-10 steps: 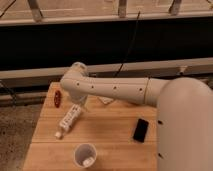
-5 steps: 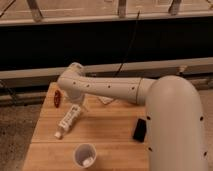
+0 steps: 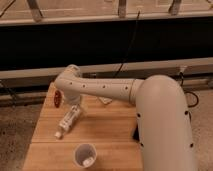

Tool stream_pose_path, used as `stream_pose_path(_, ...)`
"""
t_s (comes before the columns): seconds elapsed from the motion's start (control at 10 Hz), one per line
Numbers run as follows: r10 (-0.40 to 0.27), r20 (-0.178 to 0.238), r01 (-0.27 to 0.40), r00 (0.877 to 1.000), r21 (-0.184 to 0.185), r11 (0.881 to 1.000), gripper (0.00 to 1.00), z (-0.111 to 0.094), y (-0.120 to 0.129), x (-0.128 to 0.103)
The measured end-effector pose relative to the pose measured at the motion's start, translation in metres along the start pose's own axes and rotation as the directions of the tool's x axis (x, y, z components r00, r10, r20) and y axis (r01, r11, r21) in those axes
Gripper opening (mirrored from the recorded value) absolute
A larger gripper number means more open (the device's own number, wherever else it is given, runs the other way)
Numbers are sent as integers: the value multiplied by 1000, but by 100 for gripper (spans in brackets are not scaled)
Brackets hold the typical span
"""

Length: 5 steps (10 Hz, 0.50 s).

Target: Place the bottle in the ceramic bowl

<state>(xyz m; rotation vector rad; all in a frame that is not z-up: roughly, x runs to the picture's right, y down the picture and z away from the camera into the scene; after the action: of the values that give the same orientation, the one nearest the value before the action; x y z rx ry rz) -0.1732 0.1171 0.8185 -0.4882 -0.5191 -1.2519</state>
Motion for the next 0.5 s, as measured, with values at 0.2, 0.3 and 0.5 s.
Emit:
stream_pose_path(0.2, -19, 24, 19, 1000, -8, 1000, 80, 17, -6, -6)
stream_pose_path(0.3, -24, 32, 24, 999, -7, 1000, 80, 21, -7, -6)
stream_pose_path(0.5, -18, 46, 18, 999, -10, 1000, 80, 24, -10, -7)
